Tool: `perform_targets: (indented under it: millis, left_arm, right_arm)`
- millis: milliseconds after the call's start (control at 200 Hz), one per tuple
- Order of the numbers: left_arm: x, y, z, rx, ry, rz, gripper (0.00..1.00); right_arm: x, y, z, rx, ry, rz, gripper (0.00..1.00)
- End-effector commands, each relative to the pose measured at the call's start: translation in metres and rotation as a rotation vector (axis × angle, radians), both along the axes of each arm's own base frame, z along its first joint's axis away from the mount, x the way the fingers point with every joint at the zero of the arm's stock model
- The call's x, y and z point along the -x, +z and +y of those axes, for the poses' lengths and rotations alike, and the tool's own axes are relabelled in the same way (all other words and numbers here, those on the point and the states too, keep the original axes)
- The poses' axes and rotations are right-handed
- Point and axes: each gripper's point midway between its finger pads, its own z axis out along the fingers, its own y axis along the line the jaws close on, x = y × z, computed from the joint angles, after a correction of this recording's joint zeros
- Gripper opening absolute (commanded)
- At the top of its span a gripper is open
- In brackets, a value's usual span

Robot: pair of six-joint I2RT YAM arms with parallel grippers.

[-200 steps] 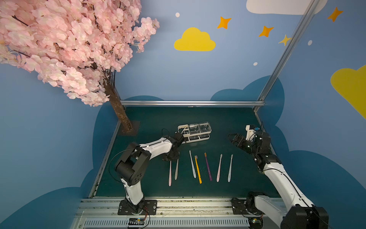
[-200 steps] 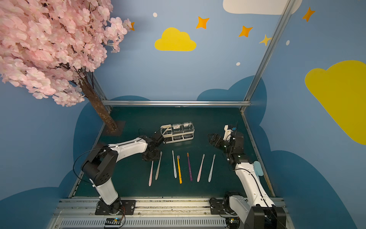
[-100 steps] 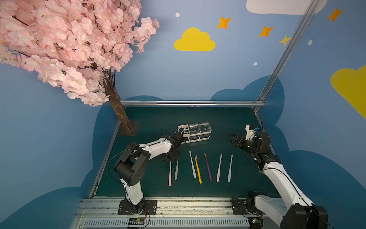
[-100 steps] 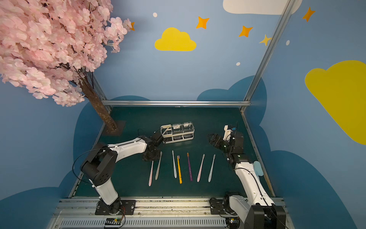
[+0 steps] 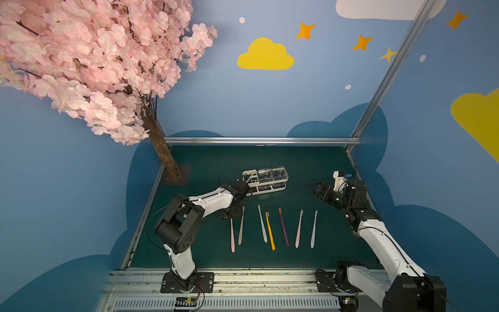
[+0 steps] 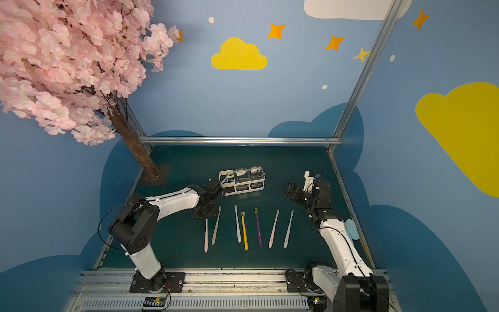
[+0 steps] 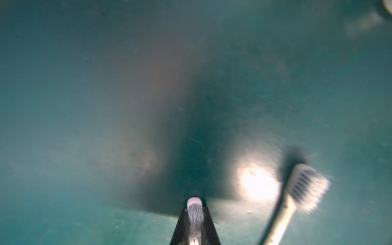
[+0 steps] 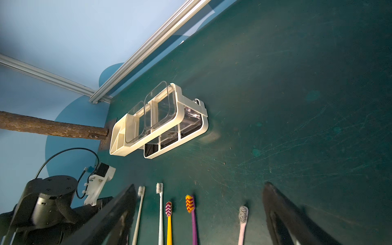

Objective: Place the toothbrush into the toothbrush holder
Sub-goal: Pick up the toothbrush from the center of the board.

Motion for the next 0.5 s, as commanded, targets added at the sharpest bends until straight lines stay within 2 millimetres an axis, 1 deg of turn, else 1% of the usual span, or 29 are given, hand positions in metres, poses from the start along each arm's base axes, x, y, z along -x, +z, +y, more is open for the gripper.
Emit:
perform_targets:
  millis: [0, 110, 120, 145, 405, 496]
  left_arm:
    - [0.016, -0.002, 0.027, -0.106, -0.002, 0.045, 0.05]
    - [0.015, 0.007, 0.028, -0.105, -0.008, 0.020, 0.04]
    - [0.015, 0.008, 0.028, -0.105, -0.008, 0.017, 0.04]
    - [0.015, 0.010, 0.029, -0.109, -0.008, 0.013, 0.04]
    - [0.009, 0.034, 0.027, -0.074, -0.005, -0.060, 0.03]
    - [0.005, 0.046, 0.024, -0.050, -0.006, -0.094, 0.03]
  right_arm:
    - [-0.002, 0.006, 0.005, -0.001, 0.028, -0.011, 0.92]
    - [-0.001, 0.006, 0.011, -0.011, 0.053, -0.010, 0.92]
    - [-0.004, 0.014, 0.011, -0.012, 0.056, -0.030, 0.92]
    - [-0.005, 0.017, 0.013, -0.013, 0.061, -0.036, 0.92]
    - [-0.007, 0.013, 0.026, -0.022, 0.120, -0.017, 0.92]
    - [-0.007, 0.012, 0.032, -0.026, 0.144, -0.009, 0.92]
